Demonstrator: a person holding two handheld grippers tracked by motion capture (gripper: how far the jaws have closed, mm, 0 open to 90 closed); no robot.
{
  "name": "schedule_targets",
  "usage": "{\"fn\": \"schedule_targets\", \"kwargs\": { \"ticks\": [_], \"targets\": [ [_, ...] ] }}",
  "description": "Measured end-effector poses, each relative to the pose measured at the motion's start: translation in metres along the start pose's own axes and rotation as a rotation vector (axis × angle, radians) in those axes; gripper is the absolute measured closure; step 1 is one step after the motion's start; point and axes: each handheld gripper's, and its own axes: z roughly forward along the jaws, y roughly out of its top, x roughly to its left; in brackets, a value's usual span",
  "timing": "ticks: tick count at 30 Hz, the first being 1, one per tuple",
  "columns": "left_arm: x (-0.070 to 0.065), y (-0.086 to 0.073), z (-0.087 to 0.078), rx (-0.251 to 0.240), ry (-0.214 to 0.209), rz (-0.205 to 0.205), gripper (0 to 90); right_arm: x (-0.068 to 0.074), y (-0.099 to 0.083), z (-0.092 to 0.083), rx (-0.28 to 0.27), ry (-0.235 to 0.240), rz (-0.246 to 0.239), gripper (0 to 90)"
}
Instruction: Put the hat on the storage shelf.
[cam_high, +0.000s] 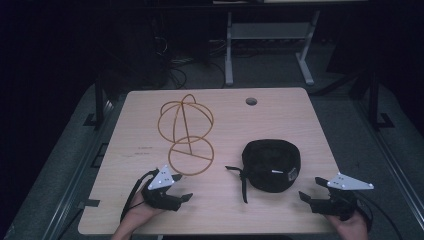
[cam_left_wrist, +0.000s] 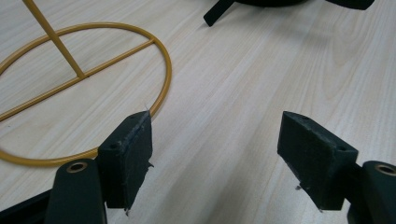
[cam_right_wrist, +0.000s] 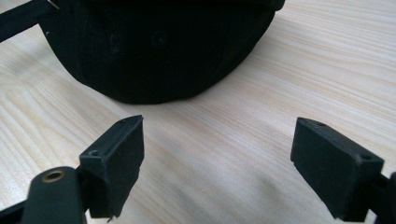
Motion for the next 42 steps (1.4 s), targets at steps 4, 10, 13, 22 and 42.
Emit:
{"fn": "schedule_targets", "kwargs": {
  "ticks": [4, 10, 13, 22, 42],
  "targets": [
    [0.001, 0.000, 0.001, 0.012, -0.003, 0.006, 25.3, 0.000, 0.000, 0.001, 0.004, 0.006, 0.000, 17.0],
    [0.000, 0.003, 0.002, -0.003, -0.015, -0.012, 25.3, 0.002, 0.000, 0.003, 0.005, 0.012, -0.001, 16.9],
    [-0.003, 0.007, 0.003, -0.015, -0.028, -0.010, 25.3, 0.004, 0.001, 0.001, 0.002, 0.012, -0.006, 16.9],
    [-0.012, 0.022, 0.012, -0.022, -0.078, 0.002, 26.1, 0.006, 0.001, 0.001, -0.009, 0.016, -0.001, 16.9],
    [-0.029, 0.065, 0.034, -0.026, -0.165, 0.057, 26.4, 0.005, 0.001, 0.000, -0.027, 0.033, 0.002, 17.0]
  ]
}}
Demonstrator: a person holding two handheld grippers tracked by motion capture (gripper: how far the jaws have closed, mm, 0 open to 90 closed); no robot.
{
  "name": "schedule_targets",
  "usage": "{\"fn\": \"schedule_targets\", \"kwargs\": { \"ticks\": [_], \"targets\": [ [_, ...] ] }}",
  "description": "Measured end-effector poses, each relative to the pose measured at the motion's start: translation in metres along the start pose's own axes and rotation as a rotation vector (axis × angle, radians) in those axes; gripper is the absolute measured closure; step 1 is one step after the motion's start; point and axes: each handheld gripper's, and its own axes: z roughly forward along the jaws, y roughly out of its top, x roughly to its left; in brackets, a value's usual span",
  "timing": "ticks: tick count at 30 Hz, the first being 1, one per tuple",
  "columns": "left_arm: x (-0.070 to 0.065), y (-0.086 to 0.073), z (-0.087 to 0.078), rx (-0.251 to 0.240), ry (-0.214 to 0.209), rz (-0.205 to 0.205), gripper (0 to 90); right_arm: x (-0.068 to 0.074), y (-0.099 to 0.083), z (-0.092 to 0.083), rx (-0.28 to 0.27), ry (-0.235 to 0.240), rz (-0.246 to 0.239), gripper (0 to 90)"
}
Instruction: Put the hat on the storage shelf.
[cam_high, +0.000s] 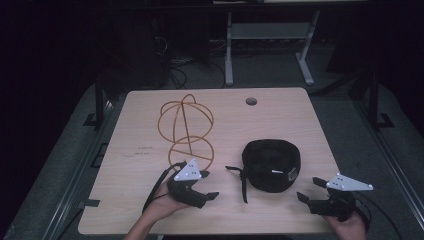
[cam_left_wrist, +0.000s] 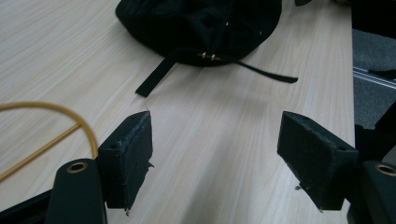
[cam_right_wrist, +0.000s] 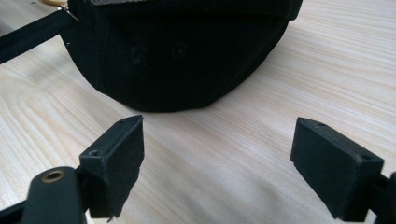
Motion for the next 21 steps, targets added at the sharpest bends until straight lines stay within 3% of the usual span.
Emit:
{"fn": "schedule_targets", "kwargs": {
  "ticks": [21],
  "targets": [
    [-0.016, 0.066, 0.041, 0.027, -0.091, 0.077, 26.6, 0.001, 0.000, 0.000, -0.005, 0.012, -0.007, 17.0]
  ]
}}
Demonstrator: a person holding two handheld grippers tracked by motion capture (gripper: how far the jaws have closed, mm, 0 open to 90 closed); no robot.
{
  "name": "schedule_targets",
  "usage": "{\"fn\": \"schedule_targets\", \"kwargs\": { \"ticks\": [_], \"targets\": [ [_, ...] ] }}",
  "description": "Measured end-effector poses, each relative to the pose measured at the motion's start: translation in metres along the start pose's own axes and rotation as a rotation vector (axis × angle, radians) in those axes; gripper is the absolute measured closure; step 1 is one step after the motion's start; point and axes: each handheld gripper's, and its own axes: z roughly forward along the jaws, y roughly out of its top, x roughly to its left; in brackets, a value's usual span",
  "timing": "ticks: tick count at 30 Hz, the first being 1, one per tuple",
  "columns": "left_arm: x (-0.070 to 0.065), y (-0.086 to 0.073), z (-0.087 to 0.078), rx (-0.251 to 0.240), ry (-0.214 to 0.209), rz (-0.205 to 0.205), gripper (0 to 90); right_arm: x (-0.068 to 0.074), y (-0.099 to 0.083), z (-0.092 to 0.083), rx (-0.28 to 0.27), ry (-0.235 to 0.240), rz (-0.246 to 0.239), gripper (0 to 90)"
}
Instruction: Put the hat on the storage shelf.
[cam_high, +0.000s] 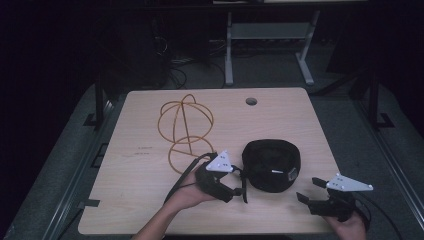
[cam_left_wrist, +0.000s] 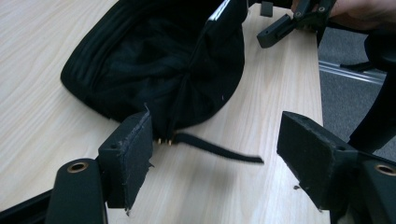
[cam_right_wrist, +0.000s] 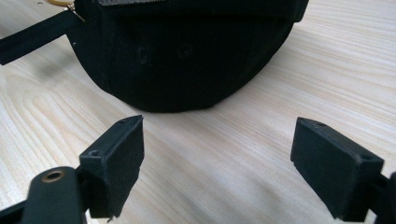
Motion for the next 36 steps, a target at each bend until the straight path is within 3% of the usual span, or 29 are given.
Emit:
{"fn": "schedule_targets", "kwargs": {
  "ticks": [13, 24, 36],
  "targets": [
    [0.003, 0.031, 0.027, 0.014, -0.031, 0.020, 29.7, 0.000, 0.000, 0.001, 0.001, 0.008, -0.018, 17.0],
    [0.006, 0.054, 0.050, 0.066, -0.053, 0.045, 32.2, -0.001, 0.000, 0.001, -0.003, 0.014, -0.019, 17.0],
    [0.005, 0.065, 0.078, 0.156, -0.095, 0.060, 37.4, 0.000, 0.000, 0.001, -0.004, 0.025, -0.019, 17.1]
  ]
}}
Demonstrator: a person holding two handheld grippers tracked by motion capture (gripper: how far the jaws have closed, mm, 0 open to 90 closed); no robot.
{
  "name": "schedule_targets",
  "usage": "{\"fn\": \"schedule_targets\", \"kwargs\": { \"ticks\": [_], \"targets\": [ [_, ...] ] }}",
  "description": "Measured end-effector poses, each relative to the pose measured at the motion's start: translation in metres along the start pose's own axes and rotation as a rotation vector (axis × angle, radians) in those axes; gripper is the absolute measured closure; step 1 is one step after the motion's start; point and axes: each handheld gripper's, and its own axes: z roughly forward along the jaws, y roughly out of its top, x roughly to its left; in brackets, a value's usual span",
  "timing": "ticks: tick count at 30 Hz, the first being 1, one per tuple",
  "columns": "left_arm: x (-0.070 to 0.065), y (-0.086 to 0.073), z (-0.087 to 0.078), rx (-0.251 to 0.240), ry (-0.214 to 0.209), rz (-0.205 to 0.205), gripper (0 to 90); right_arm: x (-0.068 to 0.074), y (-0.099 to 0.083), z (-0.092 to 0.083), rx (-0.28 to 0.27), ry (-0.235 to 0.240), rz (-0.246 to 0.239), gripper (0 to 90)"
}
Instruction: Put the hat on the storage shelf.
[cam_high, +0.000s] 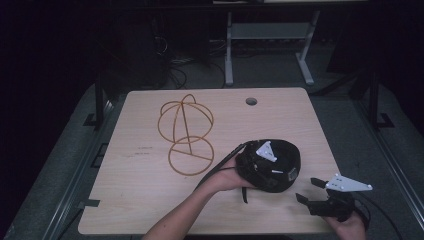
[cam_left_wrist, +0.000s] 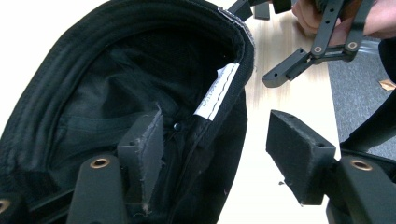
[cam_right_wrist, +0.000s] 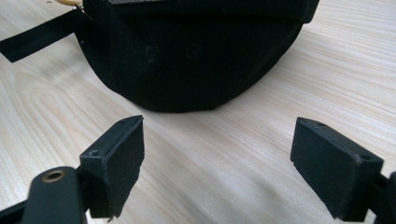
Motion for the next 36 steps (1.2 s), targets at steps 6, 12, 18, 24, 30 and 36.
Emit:
{"fn": "schedule_targets", "kwargs": {
  "ticks": [6, 12, 18, 24, 30, 36],
  "targets": [
    [0.000, 0.000, 0.009, 0.030, 0.002, 0.007, 42.3, 0.001, 0.000, 0.000, -0.005, 0.000, 0.004, 17.2],
    [0.001, -0.001, 0.013, 0.052, -0.008, 0.022, 51.8, 0.001, 0.001, 0.000, -0.014, 0.008, 0.000, 17.3],
    [0.000, 0.000, 0.013, 0.048, -0.012, 0.046, 61.8, 0.001, 0.000, -0.002, -0.032, 0.020, 0.005, 17.5],
    [0.001, 0.001, 0.010, 0.031, -0.008, 0.053, 73.0, 0.000, 0.001, -0.002, -0.049, 0.044, 0.015, 17.6],
    [0.002, 0.002, 0.005, -0.002, -0.016, 0.034, 76.9, 0.001, 0.001, -0.003, -0.055, 0.049, 0.009, 17.6],
    [0.005, 0.006, -0.003, -0.056, -0.022, 0.008, 78.3, 0.004, 0.003, -0.004, -0.070, 0.049, 0.002, 17.6]
  ]
}}
